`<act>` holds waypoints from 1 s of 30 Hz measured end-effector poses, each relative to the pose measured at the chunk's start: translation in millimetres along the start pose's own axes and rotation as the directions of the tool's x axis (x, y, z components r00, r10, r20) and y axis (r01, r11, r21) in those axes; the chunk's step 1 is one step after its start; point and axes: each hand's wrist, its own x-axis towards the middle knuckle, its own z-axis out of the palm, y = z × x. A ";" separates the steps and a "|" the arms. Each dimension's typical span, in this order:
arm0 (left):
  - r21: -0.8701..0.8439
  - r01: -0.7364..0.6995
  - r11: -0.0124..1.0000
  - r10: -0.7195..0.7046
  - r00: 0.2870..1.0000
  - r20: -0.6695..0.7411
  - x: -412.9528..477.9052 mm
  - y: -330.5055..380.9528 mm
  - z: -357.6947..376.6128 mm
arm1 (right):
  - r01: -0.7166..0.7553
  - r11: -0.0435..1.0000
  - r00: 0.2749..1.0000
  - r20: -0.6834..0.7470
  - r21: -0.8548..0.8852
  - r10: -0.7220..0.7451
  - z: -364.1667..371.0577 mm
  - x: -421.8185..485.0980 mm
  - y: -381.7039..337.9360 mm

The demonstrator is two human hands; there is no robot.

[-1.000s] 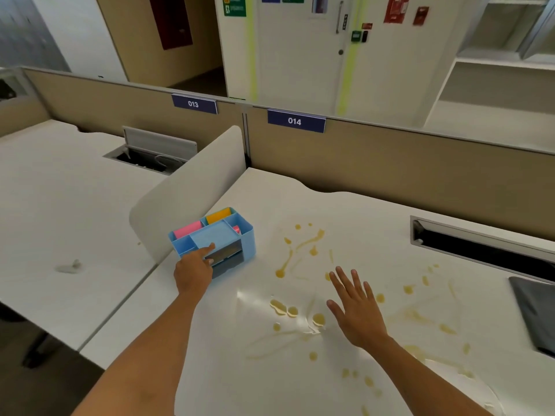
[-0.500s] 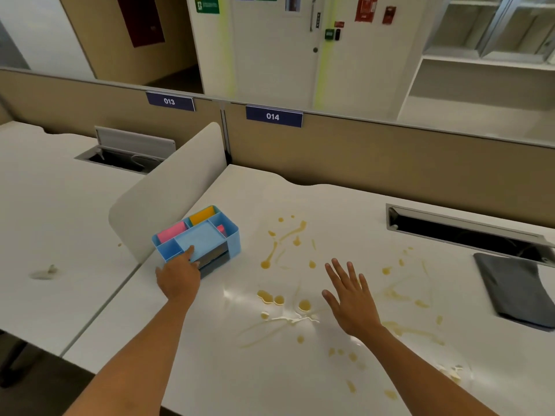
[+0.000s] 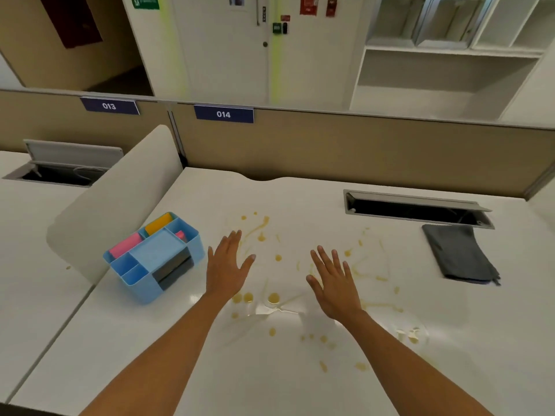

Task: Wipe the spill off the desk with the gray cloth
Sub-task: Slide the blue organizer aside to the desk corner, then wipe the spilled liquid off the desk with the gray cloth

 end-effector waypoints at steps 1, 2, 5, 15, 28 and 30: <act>-0.032 -0.043 0.999 0.045 0.996 0.072 2.3 8.9 9.8 | -0.014 1.000 1.000 -0.004 0.005 0.014 -2.6 -0.4 6.7; -0.053 -0.079 0.995 0.085 0.987 0.138 4.1 18.2 19.7 | -0.031 0.999 0.999 -0.005 0.008 0.031 -5.5 -0.9 14.2; -0.091 -0.151 0.984 0.170 0.951 0.259 6.4 50.7 50.1 | -0.095 0.995 0.995 -0.005 0.007 0.095 -14.4 -5.2 45.3; -0.116 -0.342 0.932 0.359 0.844 0.399 19.2 173.7 125.6 | -0.349 0.935 0.937 0.027 0.057 0.348 -40.3 -24.2 185.0; -0.138 -0.427 0.893 0.439 0.764 0.473 12.2 246.5 172.0 | -0.590 0.788 0.805 0.052 0.174 0.591 -67.6 -16.2 308.7; -0.148 -0.439 0.886 0.455 0.763 0.460 8.9 253.8 175.8 | -0.613 0.772 0.786 0.031 0.170 0.617 -68.6 -14.2 321.6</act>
